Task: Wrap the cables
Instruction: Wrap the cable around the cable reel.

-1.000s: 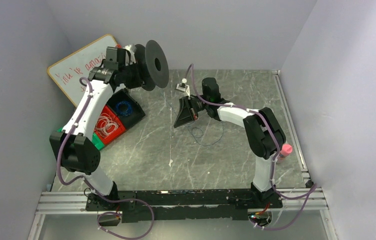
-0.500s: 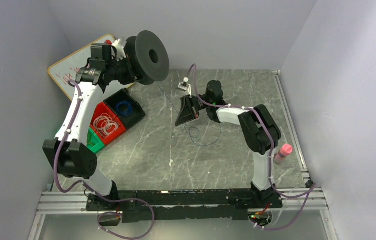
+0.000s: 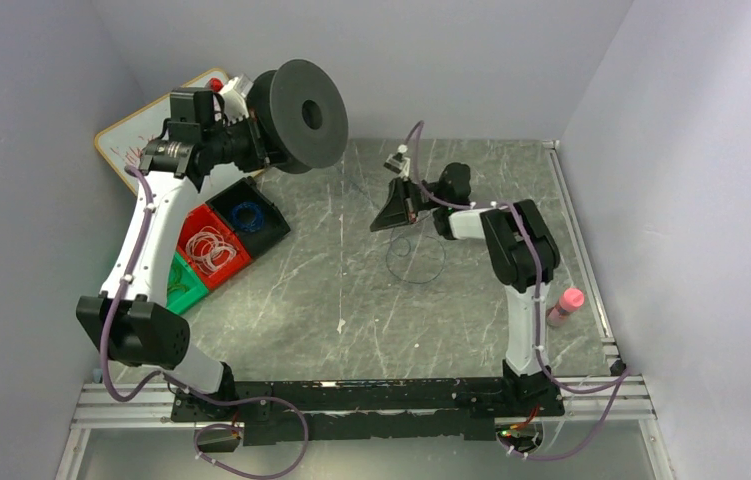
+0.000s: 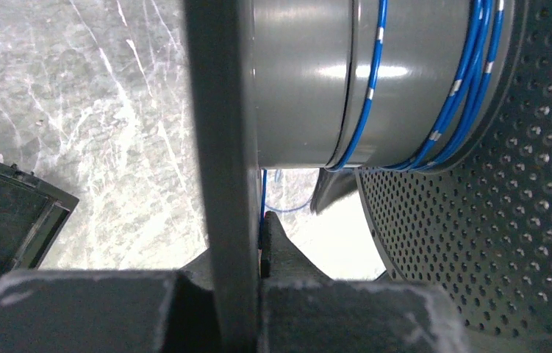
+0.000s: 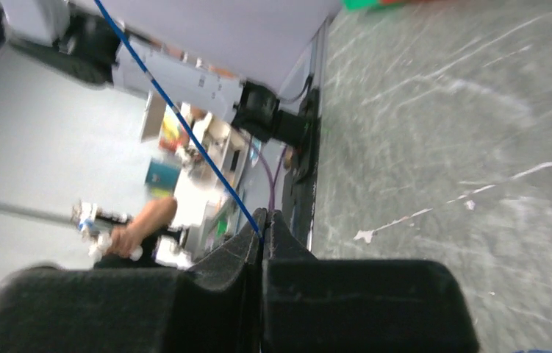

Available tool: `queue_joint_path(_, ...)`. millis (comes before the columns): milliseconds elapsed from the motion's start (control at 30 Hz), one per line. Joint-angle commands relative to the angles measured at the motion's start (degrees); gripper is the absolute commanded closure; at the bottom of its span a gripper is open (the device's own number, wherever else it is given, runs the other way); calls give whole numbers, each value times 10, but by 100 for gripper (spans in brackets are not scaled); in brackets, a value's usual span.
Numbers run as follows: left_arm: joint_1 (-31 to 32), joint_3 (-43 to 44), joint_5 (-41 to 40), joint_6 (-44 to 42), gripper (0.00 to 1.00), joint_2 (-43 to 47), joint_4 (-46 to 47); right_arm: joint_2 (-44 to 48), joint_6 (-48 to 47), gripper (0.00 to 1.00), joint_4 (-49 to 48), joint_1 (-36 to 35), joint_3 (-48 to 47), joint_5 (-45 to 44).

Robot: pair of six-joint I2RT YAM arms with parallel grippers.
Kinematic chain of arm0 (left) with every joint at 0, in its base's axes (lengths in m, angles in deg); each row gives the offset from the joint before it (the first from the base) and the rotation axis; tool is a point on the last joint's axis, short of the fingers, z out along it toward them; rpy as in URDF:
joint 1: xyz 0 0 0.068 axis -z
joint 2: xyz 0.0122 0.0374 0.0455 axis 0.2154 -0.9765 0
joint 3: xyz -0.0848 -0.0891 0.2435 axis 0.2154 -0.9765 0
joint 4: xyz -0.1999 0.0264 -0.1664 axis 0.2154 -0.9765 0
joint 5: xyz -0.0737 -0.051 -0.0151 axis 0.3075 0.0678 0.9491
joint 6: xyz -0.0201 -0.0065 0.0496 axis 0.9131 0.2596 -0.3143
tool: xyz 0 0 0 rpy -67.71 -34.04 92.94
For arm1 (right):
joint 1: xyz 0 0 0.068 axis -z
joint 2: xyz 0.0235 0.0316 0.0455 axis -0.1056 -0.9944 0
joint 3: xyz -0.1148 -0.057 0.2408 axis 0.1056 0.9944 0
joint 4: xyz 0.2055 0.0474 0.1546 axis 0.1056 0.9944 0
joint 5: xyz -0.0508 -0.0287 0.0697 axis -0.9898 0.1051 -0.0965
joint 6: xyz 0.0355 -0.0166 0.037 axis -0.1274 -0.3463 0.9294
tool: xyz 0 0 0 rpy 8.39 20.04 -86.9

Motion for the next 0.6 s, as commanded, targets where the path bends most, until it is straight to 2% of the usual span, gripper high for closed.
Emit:
queue_joint_path(0,-2,-1,56,-35,98,52,41,91,-341,98,407,52,5,-88)
queue_joint_path(33,-2,-4,65,-39,98,54,42,107,-445,98,535,60,-9,-116)
queue_joint_path(67,-2,-8,74,-44,98,56,42,120,-527,98,621,63,-25,-140)
queue_joint_path(100,-2,-11,81,-48,98,59,41,123,-562,98,656,66,-33,-153)
queue_joint_path(133,-2,-13,90,-53,98,60,41,125,-561,97,653,69,-33,-155)
queue_joint_path(233,-1,-16,110,-76,98,66,35,130,-481,96,563,82,-8,-154)
queue_joint_path(333,2,-14,108,-110,98,72,11,129,-474,95,567,99,-16,-147)
queue_joint_path(467,10,-27,85,-160,98,82,-18,140,-411,94,500,115,-8,-126)
queue_joint_path(567,13,-45,81,-190,98,86,-34,160,-399,93,495,122,-11,-123)
